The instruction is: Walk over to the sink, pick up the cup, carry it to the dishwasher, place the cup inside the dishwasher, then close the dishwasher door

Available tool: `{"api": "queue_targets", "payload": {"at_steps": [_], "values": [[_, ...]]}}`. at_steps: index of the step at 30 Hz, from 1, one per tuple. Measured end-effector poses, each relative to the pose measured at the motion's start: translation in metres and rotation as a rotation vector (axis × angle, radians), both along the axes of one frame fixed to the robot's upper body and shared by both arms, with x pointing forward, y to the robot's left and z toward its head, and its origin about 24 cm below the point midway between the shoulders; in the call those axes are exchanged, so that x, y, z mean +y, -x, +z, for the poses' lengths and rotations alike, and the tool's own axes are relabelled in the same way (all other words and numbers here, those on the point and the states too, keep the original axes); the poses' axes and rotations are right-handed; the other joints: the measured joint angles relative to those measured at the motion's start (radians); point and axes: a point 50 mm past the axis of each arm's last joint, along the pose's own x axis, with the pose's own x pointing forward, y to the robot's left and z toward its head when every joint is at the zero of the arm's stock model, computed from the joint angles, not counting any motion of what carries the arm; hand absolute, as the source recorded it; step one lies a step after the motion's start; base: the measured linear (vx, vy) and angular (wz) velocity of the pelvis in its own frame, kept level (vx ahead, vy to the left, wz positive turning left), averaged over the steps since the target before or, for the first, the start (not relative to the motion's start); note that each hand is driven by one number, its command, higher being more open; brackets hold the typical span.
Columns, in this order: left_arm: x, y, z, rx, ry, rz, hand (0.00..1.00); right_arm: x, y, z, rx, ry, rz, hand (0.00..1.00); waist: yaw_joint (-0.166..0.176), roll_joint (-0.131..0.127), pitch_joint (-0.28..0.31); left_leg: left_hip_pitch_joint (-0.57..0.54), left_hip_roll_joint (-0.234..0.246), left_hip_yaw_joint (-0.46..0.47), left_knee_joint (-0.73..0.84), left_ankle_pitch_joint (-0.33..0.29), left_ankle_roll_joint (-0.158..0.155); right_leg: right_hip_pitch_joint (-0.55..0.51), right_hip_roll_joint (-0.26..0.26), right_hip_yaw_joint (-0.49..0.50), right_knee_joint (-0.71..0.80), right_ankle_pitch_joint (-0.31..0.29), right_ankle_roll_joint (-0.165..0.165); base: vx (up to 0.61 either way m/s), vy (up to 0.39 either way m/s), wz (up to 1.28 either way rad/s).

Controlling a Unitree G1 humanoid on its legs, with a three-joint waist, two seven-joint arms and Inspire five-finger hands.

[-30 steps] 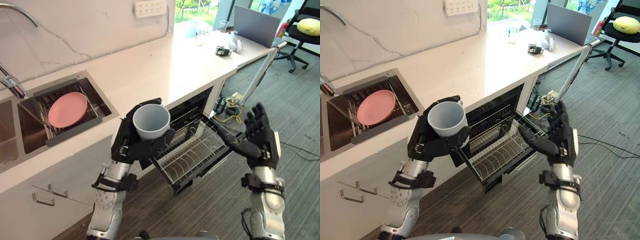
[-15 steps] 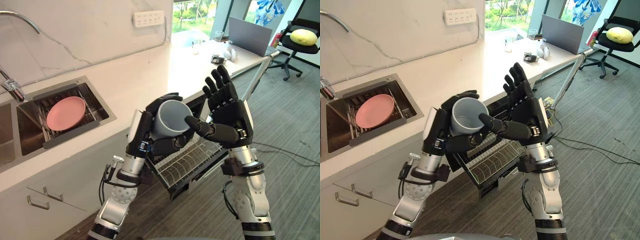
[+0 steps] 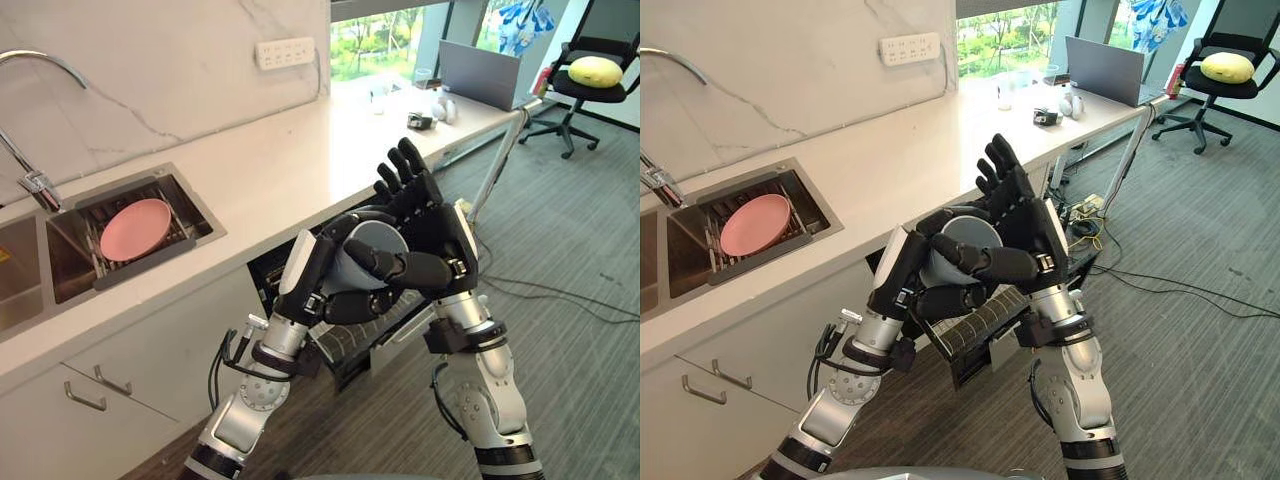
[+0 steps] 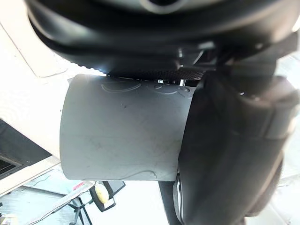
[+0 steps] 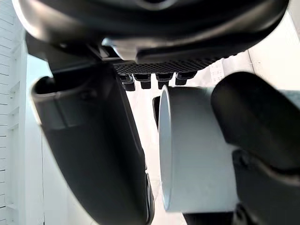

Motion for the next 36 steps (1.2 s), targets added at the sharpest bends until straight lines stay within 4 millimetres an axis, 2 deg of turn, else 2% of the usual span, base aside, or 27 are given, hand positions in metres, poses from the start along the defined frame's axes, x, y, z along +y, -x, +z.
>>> {"api": "queue_targets", "payload": {"at_steps": [6,17,22,30,34,36], "values": [[0.001,-0.003,-0.009,0.028,-0.070,0.058,0.00,-0.001,0.000,-0.006,0.051,0.012,0.003,1.00,-0.004,0.001,-0.011,-0.009,0.033,-0.003,0.000,0.016,-0.018,-0.005,0.034,-0.005,-0.010,0.011,-0.011,-0.02,-0.054,-0.01],[0.010,-0.010,-0.038,0.189,-0.163,0.147,0.00,0.011,0.003,-0.012,0.084,0.035,0.080,1.00,-0.003,0.001,-0.035,-0.019,0.043,-0.010,0.000,0.025,-0.022,-0.007,0.045,-0.006,-0.015,0.018,-0.017,-0.01,-0.006,0.01],[0.021,-0.015,-0.036,0.185,-0.157,0.198,0.00,0.010,0.003,-0.013,0.088,0.041,0.086,1.00,-0.004,0.000,-0.036,-0.024,0.047,-0.004,0.000,0.029,-0.022,-0.015,0.049,0.000,-0.020,0.025,-0.021,-0.02,-0.003,-0.04],[0.052,-0.022,-0.029,0.157,-0.116,0.351,0.00,0.000,0.000,-0.014,0.109,0.094,0.019,1.00,-0.003,-0.002,-0.037,-0.025,0.056,-0.002,0.000,0.033,-0.026,-0.012,0.060,-0.004,-0.034,0.034,-0.027,0.00,0.000,0.00],[0.067,-0.023,-0.017,0.102,-0.061,0.436,0.00,-0.010,-0.001,-0.017,0.137,0.134,-0.049,1.00,-0.003,-0.002,-0.037,-0.026,0.059,-0.004,0.000,0.034,-0.028,-0.008,0.064,-0.006,-0.041,0.037,-0.028,0.00,0.000,0.00],[0.069,-0.023,-0.013,0.075,-0.050,0.445,0.00,-0.011,-0.001,-0.018,0.148,0.135,-0.052,1.00,-0.003,-0.002,-0.037,-0.026,0.059,-0.005,0.000,0.034,-0.028,-0.006,0.064,-0.009,-0.043,0.037,-0.028,0.00,0.000,0.00]]}}
